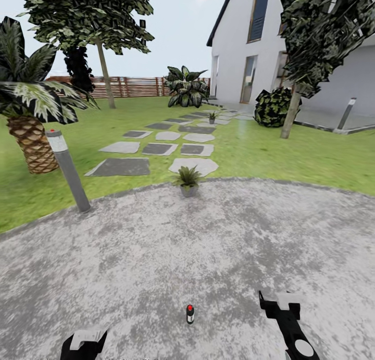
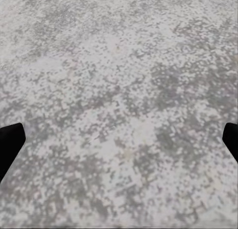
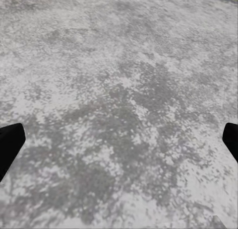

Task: Pick up the pesticide atomizer in the garden and spray insectifuge to fully cover both potted plants in the garden.

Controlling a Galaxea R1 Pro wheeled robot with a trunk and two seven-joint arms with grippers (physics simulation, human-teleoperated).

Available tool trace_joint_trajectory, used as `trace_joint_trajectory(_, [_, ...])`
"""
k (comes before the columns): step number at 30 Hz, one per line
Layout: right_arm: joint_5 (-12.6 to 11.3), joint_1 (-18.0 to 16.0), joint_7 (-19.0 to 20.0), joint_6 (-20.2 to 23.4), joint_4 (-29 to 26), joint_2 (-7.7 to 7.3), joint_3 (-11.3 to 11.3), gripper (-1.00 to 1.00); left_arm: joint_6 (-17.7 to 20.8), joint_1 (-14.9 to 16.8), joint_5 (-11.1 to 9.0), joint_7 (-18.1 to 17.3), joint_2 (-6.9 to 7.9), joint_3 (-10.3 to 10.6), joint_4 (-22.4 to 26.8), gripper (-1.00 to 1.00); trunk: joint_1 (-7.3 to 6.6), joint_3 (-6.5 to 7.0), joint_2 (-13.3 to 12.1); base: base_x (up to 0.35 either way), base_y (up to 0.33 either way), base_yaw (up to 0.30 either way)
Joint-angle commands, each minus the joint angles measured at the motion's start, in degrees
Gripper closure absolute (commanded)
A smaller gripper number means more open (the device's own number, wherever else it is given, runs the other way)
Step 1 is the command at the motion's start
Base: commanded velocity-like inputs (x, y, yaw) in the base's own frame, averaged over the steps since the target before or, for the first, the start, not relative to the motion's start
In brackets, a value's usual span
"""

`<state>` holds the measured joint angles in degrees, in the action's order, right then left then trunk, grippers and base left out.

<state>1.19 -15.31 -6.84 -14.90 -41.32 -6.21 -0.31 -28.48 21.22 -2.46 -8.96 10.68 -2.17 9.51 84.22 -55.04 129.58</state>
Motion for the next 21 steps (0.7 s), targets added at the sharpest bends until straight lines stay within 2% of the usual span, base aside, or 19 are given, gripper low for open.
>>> trace_joint_trajectory(1, [0.1, 0.0, -0.2, -0.1, 0.0, -0.02, 0.0, -1.00, -0.1, 0.1, -0.3, -0.5, -0.02, -0.2, -0.1, -1.00, 0.21, -0.23, 0.4, 0.000, 0.000, 0.276])
trace_joint_trajectory(5, [0.1, 0.0, -0.2, -0.1, 0.0, -0.01, 0.1, -1.00, 0.0, 0.0, -0.1, -0.5, -0.11, -0.1, -0.1, -1.00, 1.09, -0.95, 2.0, 0.000, 0.000, 0.214])
trace_joint_trajectory(11, [0.3, 0.0, -0.1, 0.1, -0.2, -0.17, 0.3, -1.00, 0.5, 0.3, 0.3, -0.7, -0.22, 0.2, -0.1, -1.00, 2.41, -2.02, 4.4, 0.000, 0.000, 0.038])
trace_joint_trajectory(15, [0.2, -0.4, -0.2, 0.4, -2.2, -0.44, 0.2, -1.00, 1.4, 2.6, 0.6, -1.2, -0.09, 0.3, 1.4, -1.00, 3.28, -2.74, 6.0, 0.000, 0.000, 0.003])
trace_joint_trajectory(17, [0.2, -1.0, -0.2, 0.7, -4.0, -0.54, 0.1, -1.00, 2.9, 4.2, 0.8, -1.2, 0.12, 0.4, 2.2, -1.00, 3.72, -3.10, 6.8, 0.000, 0.000, 0.000])
trace_joint_trajectory(19, [0.2, -2.8, -0.2, 2.9, -7.7, -0.61, 0.0, -1.00, 8.7, 7.4, 1.9, -1.2, 0.27, 0.4, 3.0, -1.00, 4.16, -3.46, 7.6, 0.000, 0.000, 0.000])
trace_joint_trajectory(21, [0.2, -4.2, -0.2, 5.9, -10.3, -0.62, 0.0, -1.00, 12.7, 9.4, 3.1, -1.3, 0.29, 0.4, 3.5, -1.00, 4.60, -3.82, 8.4, 0.000, 0.000, 0.000])
